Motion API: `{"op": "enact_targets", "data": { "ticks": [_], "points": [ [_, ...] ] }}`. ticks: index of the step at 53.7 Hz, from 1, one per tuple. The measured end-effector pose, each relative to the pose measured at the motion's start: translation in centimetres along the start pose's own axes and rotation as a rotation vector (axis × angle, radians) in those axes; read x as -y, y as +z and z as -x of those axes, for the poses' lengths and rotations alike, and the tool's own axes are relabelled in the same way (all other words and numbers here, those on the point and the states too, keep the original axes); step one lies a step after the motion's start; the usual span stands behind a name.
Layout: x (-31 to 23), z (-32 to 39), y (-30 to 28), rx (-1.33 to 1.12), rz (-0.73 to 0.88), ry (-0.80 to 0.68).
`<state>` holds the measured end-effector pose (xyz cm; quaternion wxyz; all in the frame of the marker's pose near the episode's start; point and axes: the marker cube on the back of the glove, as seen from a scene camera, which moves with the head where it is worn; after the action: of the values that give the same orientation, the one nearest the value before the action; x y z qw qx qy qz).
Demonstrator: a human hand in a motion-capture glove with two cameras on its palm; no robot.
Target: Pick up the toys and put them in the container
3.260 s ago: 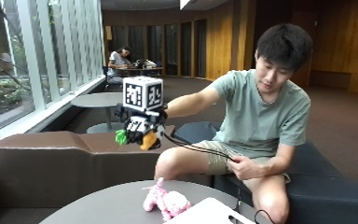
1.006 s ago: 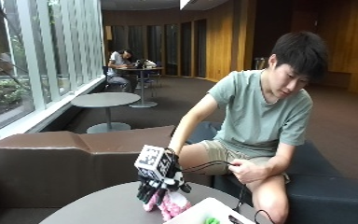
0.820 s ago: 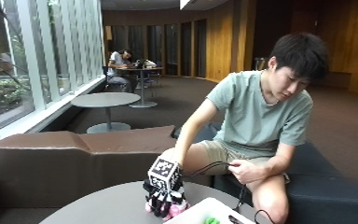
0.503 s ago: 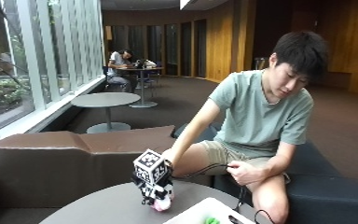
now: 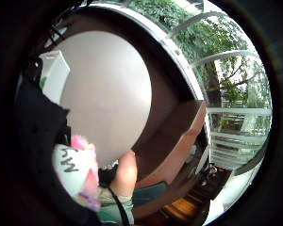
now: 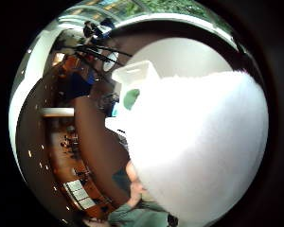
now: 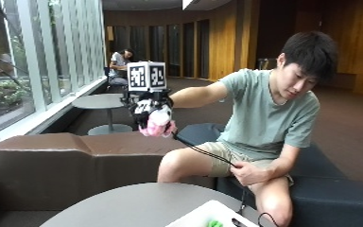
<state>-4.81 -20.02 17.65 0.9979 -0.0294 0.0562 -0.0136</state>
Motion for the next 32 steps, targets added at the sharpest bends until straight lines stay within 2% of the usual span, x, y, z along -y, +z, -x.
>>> {"op": "enact_targets", "data": {
  "ticks": [8, 14, 23, 32],
  "points": [
    [1.3, 6.1, -7.0, 0.010, -0.111, -0.054],
    [2.8, 11.2, -9.1, -0.008, -0.138, -0.100],
    [3.4, 18.2, -9.4, -0.002, -0.137, -0.184],
    [3.9, 24.4, -6.7, 0.009, -0.126, -0.234]
  ]
}}
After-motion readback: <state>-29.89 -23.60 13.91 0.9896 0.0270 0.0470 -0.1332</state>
